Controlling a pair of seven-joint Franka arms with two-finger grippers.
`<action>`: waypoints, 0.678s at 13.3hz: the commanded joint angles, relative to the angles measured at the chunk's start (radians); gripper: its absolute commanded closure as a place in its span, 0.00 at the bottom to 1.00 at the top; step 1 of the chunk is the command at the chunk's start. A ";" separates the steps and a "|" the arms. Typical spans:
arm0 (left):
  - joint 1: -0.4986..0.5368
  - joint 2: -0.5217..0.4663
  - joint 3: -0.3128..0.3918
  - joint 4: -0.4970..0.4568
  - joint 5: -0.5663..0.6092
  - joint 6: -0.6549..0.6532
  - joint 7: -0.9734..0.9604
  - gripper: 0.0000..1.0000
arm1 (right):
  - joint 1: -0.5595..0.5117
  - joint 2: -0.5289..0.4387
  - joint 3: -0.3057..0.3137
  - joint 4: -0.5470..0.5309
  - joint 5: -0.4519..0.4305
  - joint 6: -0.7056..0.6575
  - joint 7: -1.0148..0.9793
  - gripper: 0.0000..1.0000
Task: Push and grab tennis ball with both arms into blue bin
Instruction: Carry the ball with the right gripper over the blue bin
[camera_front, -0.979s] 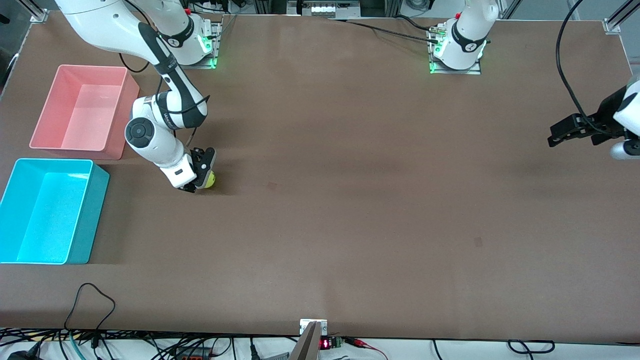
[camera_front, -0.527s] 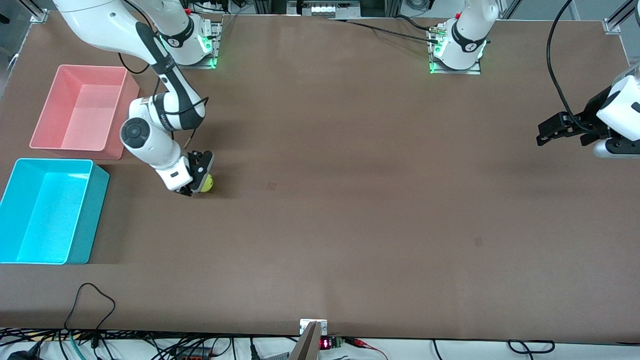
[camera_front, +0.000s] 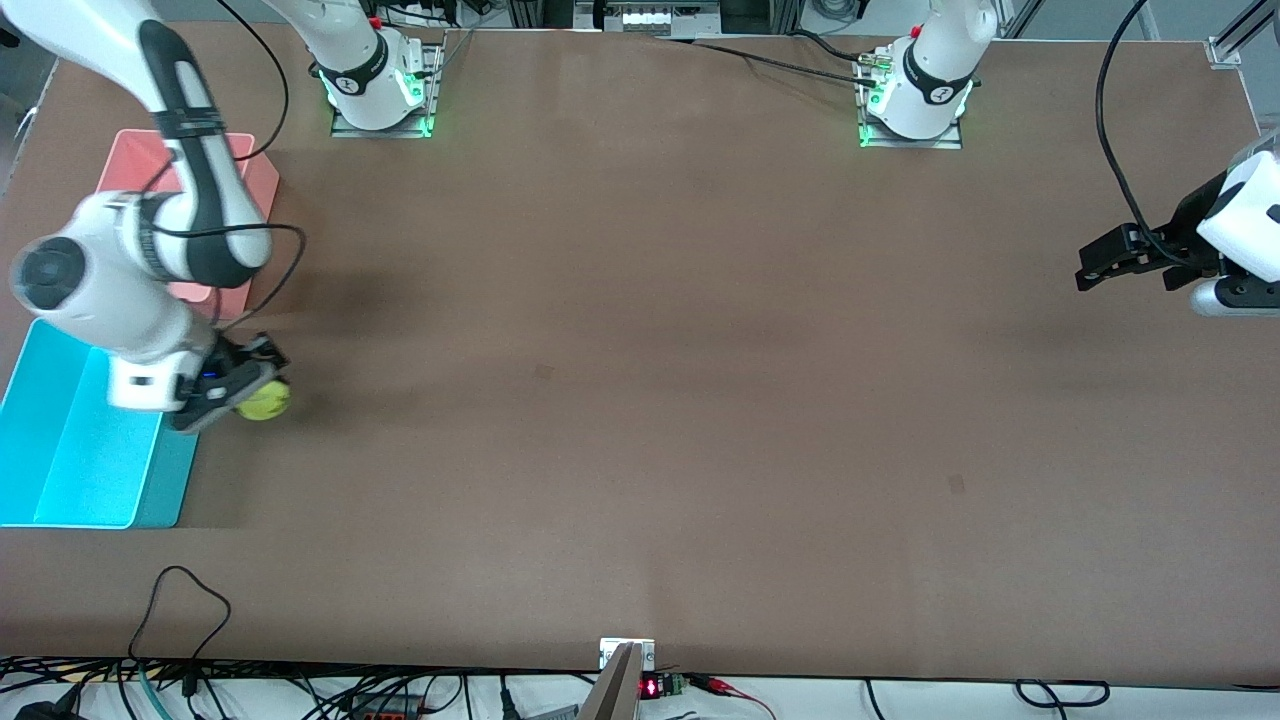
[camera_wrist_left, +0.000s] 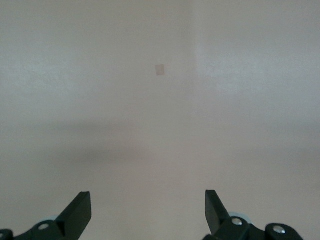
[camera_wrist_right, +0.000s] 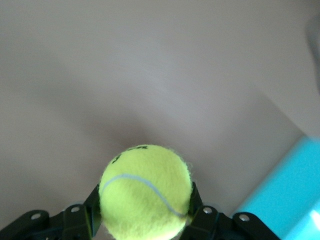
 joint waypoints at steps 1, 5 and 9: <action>0.014 -0.016 -0.005 -0.006 -0.010 -0.008 0.013 0.00 | -0.029 -0.002 -0.102 0.047 0.048 -0.069 0.050 1.00; -0.037 -0.011 0.030 -0.006 -0.010 -0.004 0.013 0.00 | -0.036 0.023 -0.248 0.053 0.046 -0.083 0.053 1.00; -0.101 -0.012 0.105 -0.006 -0.009 -0.004 0.013 0.00 | -0.059 0.101 -0.313 0.050 0.046 -0.074 0.048 1.00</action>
